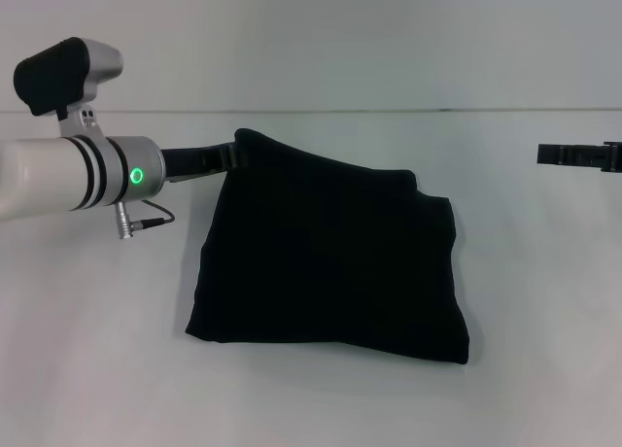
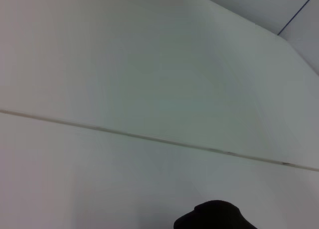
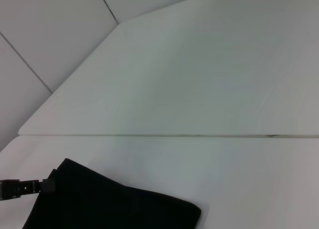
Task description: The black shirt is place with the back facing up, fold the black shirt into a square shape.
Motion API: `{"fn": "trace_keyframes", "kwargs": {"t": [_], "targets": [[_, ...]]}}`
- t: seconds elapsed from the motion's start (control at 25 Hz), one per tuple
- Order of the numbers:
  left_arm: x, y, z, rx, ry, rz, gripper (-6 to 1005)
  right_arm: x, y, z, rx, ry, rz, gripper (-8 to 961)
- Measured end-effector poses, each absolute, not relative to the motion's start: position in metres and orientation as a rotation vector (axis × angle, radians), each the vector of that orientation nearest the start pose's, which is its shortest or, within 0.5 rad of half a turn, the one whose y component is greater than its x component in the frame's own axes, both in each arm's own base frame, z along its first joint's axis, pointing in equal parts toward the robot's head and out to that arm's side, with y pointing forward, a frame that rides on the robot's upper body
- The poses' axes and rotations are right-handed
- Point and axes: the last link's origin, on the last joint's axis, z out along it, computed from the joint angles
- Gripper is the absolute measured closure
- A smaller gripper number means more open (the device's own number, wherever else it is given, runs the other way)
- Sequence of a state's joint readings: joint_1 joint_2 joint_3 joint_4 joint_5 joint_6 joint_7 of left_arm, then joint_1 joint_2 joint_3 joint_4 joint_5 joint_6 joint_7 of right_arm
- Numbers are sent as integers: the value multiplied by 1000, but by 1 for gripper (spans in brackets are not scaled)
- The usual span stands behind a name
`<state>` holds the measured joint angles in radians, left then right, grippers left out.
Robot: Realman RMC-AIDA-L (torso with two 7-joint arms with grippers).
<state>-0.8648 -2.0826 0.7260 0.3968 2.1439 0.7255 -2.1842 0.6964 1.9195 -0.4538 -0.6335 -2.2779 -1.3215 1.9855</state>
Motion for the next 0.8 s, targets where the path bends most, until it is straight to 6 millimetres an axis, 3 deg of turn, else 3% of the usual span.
{"fn": "trace_keyframes", "kwargs": {"t": [0.4,0.68,0.8], "targets": [[-257,444,-29,-1918,-1538,-541,902,286,408,79,-2282,1258,501,71],[-287,431,3,-1800,-1587,-657,786,282,410,79,-2294,1241,496,72],[-290,418,20,-1845,-1581,-740,736,277,410,81,-2331,1208,497,72]]}}
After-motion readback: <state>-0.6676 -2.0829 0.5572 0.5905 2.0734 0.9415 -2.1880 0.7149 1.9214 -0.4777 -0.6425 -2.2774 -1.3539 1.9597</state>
